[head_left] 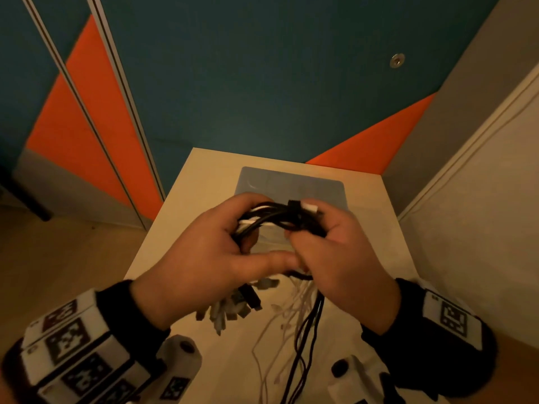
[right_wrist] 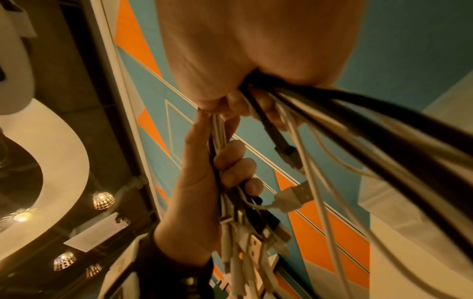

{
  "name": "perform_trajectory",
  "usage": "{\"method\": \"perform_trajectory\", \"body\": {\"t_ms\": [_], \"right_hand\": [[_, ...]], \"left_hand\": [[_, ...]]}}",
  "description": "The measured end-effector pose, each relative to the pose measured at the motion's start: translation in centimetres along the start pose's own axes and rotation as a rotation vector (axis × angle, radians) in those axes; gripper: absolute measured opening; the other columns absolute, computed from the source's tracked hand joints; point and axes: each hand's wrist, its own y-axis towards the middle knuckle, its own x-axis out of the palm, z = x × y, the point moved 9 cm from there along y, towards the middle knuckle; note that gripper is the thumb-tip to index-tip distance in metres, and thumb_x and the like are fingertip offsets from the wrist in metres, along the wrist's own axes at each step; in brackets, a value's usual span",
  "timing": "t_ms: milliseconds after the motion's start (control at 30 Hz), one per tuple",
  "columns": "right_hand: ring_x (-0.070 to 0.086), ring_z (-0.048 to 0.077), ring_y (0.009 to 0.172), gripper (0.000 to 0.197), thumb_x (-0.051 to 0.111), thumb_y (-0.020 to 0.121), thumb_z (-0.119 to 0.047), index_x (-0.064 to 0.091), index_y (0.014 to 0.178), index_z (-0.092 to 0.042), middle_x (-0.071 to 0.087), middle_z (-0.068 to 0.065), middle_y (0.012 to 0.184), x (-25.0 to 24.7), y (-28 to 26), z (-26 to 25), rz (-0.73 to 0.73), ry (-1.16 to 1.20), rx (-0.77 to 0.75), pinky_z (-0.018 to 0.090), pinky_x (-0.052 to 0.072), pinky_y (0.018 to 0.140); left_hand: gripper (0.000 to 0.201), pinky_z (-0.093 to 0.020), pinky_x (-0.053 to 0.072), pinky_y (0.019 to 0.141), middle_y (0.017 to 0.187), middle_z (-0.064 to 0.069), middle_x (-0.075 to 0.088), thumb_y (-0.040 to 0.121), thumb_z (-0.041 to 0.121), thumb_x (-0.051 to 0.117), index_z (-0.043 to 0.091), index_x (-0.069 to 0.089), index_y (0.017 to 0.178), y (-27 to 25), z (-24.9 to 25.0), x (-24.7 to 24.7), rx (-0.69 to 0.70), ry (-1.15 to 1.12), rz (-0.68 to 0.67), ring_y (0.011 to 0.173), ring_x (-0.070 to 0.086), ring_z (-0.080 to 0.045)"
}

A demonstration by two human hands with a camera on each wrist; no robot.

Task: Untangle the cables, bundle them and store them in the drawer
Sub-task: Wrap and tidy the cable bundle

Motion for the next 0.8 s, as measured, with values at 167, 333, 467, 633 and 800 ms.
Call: {"method": "perform_trajectory", "body": {"t_ms": [167,333,467,633,800], "right_hand": [[0.049,-0.001,0.044,0.032,0.052,0.081,-0.006,0.063,0.065,-0.032,0.050,-0.018,0.044,-0.1,0.7,-2.7,0.057,0.043,-0.043,0.011,0.036,0.047],[0.054,-0.003,0.046,0.034,0.049,0.085,0.006,0.060,0.072,-0.024,0.053,-0.017,0.045,-0.6,1.2,-3.8,0.105,0.086,-0.040,0.011,0.041,0.049],[0.054,-0.003,0.046,0.031,0.047,0.090,0.008,0.057,0.078,-0.018,0.052,-0.017,0.046,-0.4,1.2,-4.4,0.058,0.138,-0.055,0.009,0.041,0.048],[0.056,-0.007,0.055,0.033,0.044,0.090,0.009,0.056,0.089,-0.022,0.054,-0.022,0.052,0.0,1.0,-4.1,0.007,0.135,-0.025,0.007,0.042,0.055],[0.057,-0.002,0.070,0.026,0.050,0.085,-0.006,0.057,0.083,-0.031,0.057,-0.014,0.068,1.0,1.2,-4.9,-0.048,0.037,-0.077,0.018,0.048,0.068]], "left_hand": [[0.085,-0.010,0.047,0.085,0.112,0.026,0.064,0.045,0.037,0.094,0.043,0.048,0.116,0.4,0.1,1.7,0.007,-0.084,-0.003,0.105,0.061,0.007],[0.097,-0.007,0.047,0.083,0.116,0.035,0.053,0.047,0.025,0.096,0.042,0.035,0.120,1.5,1.2,3.0,0.033,-0.085,-0.022,0.108,0.056,0.013],[0.094,-0.026,0.052,0.089,0.115,0.029,0.047,0.038,0.056,0.087,0.064,0.028,0.111,1.9,1.2,2.9,0.044,0.064,0.034,0.116,0.052,-0.008],[0.096,-0.017,0.054,0.078,0.109,0.014,0.063,0.057,0.020,0.092,0.028,0.031,0.130,2.4,0.6,3.9,0.017,-0.086,-0.072,0.101,0.065,0.002],[0.049,-0.017,0.051,0.065,0.090,0.001,0.067,0.071,0.008,0.078,-0.004,0.055,0.111,3.0,0.1,3.7,0.035,-0.165,-0.013,0.080,0.068,-0.004]]}}
